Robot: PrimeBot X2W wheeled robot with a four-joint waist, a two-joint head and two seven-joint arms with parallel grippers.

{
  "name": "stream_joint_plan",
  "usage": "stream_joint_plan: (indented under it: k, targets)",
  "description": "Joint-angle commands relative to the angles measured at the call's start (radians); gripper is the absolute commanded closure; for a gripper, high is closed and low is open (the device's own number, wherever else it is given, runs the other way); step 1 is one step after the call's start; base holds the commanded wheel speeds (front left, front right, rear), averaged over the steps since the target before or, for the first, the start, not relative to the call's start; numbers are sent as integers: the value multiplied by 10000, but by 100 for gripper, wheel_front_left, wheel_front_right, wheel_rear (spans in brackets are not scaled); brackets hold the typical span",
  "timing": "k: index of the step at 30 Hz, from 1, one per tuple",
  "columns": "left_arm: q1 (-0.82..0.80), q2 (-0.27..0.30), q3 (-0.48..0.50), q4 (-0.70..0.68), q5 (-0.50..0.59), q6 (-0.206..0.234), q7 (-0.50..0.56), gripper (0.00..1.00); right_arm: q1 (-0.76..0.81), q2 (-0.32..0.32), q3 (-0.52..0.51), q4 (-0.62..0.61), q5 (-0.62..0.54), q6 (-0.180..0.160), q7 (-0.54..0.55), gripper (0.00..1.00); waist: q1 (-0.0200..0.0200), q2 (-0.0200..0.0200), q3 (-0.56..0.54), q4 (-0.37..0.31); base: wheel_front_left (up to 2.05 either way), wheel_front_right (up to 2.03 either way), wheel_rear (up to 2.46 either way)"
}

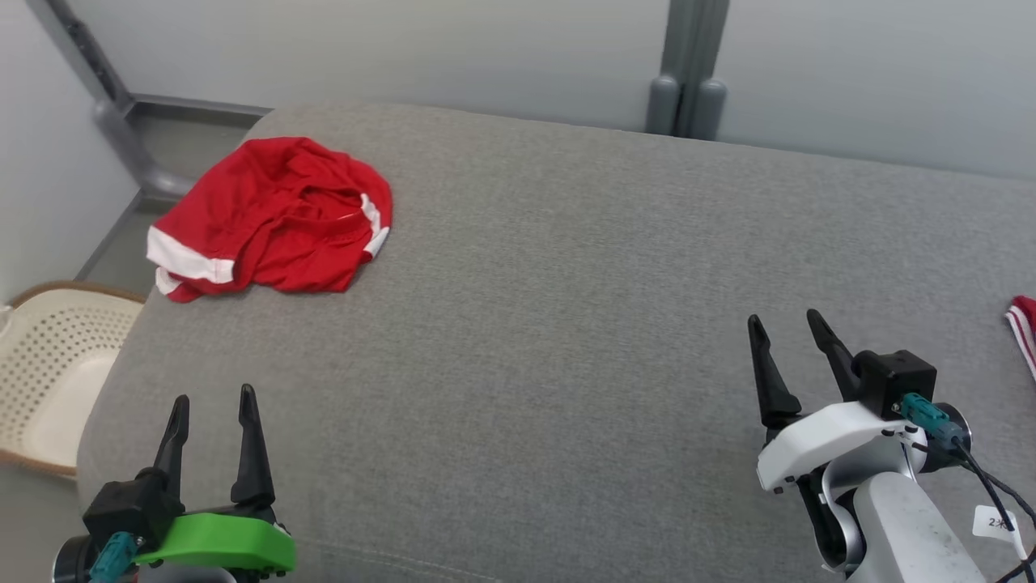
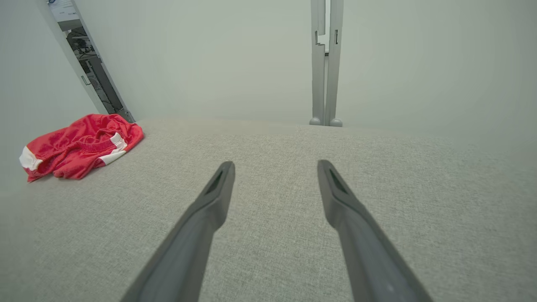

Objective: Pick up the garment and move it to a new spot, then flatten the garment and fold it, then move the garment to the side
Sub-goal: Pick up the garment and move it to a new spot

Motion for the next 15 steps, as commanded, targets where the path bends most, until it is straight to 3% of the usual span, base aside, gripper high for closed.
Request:
stream_joint_plan:
  k: [1, 7, 15]
  targets:
    - [25, 28, 66, -45, 138, -66, -3, 0, 60, -9, -16, -78, 75, -13, 17, 0, 1, 0, 47, 1222, 0, 0, 0]
    - [231, 26, 158, -169, 45, 45, -2, 0, 93, 21, 42, -36, 230, -13, 61, 0, 1, 0, 34, 1971, 0, 0, 0]
    - [160, 26, 116, -122, 112, -27, -2, 0, 138, 7, 21, -43, 161, -13, 26, 0, 1, 0, 78, 2402, 0, 0, 0]
